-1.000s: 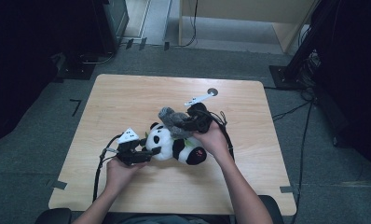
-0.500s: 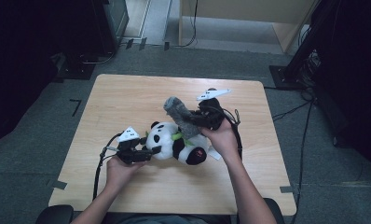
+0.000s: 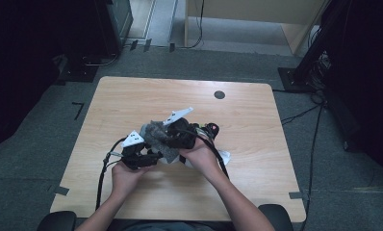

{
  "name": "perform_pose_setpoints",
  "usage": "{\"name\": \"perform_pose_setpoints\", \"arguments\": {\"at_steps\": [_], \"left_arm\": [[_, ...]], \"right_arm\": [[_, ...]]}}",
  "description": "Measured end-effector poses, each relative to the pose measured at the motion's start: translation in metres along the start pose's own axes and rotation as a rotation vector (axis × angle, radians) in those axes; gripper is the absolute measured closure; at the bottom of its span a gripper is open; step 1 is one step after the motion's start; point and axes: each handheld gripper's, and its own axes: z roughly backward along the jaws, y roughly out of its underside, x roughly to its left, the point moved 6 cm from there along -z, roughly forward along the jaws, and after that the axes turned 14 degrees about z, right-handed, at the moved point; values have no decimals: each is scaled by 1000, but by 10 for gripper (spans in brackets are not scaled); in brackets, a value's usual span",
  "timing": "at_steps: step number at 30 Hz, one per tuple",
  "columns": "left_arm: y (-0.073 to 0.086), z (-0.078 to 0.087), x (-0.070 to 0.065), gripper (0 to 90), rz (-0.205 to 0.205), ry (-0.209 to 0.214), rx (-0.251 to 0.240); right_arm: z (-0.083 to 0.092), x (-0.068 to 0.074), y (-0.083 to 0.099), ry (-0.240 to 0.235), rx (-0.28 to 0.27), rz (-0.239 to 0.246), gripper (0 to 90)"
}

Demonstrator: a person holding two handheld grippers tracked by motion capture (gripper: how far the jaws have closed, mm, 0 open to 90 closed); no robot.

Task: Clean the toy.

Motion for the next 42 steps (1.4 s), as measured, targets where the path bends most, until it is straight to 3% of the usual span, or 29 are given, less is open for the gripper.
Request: {"name": "perform_pose_setpoints", "arguments": {"at_steps": [2,11,16,25,32,36,39,42], "left_arm": [[1,0,1,348,-4,3,-4],[2,-1,0,366,-14,-5,25],[1,-1,4,371,11,9,23],[0,-1,3,374,0,6,32],[-1,-1,3,373,-2,9,30],[-1,-1,3,372,-2,9,30],[0,-1,2,369,-8,5,30],[-1,-1,0,361,-2,6,30]], "right_arm": [[-3,0,2,-11,-7,-16,786],[6,4,11,-48,39,-2,805],[20,0,23,-34,71,10,810],[53,-9,43,10,95,-29,810],[66,-21,52,33,81,-73,810],[74,-27,52,74,79,-80,811],[83,-34,50,121,53,-105,810],[90,-38,44,120,-20,-126,811]]}}
